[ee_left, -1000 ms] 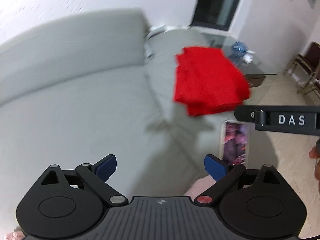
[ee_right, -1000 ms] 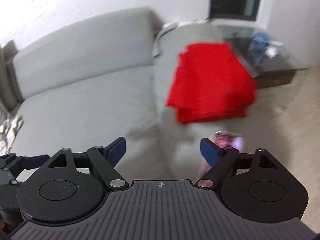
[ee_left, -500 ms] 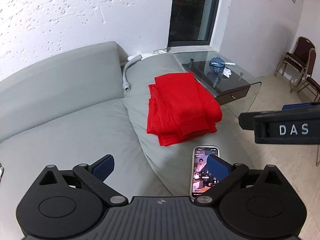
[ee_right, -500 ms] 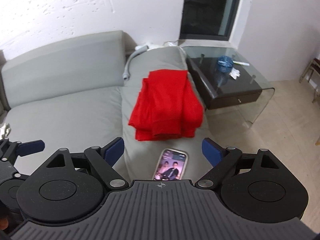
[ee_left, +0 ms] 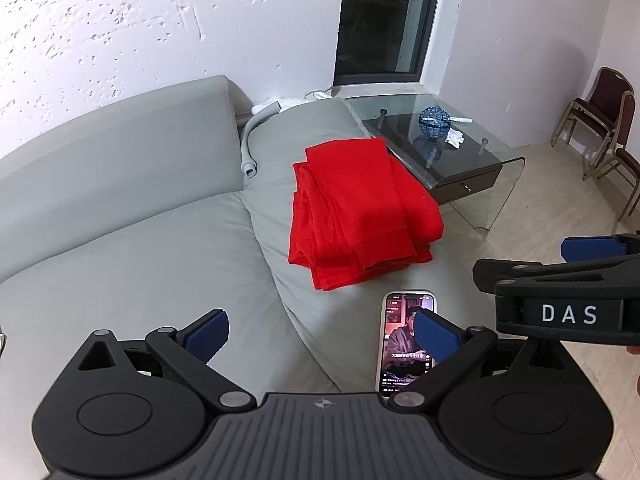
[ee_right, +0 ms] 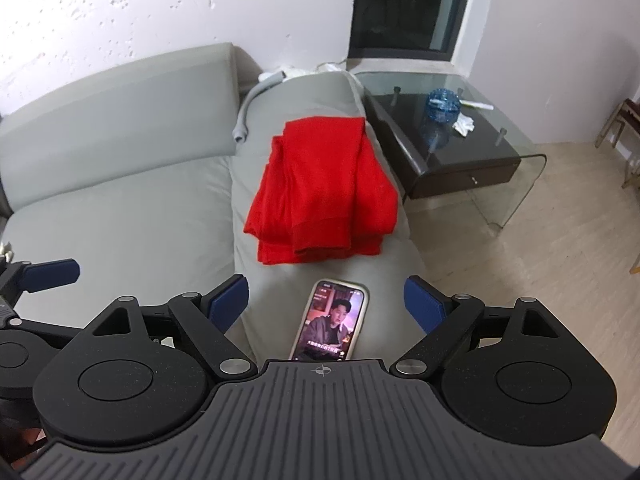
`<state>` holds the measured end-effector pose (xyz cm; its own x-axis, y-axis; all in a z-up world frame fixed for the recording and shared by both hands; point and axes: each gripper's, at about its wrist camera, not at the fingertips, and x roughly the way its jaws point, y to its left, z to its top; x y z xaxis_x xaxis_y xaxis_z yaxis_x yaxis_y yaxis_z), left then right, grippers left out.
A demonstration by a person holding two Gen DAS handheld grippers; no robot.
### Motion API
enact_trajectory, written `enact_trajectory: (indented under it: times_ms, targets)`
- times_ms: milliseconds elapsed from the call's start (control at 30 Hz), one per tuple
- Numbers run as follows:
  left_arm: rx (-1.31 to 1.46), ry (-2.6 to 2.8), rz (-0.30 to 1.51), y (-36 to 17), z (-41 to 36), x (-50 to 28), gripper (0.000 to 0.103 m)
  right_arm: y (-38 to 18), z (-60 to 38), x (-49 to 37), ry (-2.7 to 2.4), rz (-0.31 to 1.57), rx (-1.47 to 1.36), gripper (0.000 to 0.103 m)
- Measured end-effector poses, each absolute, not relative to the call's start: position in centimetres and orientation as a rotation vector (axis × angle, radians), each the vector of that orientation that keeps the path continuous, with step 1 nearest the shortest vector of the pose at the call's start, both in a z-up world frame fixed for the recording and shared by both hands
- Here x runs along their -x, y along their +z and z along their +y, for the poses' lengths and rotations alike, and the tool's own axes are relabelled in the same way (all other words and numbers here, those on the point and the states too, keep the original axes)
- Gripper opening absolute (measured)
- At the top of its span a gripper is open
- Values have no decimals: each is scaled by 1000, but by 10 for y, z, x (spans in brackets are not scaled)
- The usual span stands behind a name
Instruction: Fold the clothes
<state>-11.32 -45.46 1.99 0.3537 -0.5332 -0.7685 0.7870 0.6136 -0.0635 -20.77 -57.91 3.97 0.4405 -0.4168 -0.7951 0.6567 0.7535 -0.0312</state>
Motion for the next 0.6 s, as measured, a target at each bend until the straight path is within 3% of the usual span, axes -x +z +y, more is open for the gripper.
enact_trajectory:
  times_ms: [600]
  targets:
    - [-369,-875,845,16,-460,115,99,34,-580,209,-692,908,-291,89]
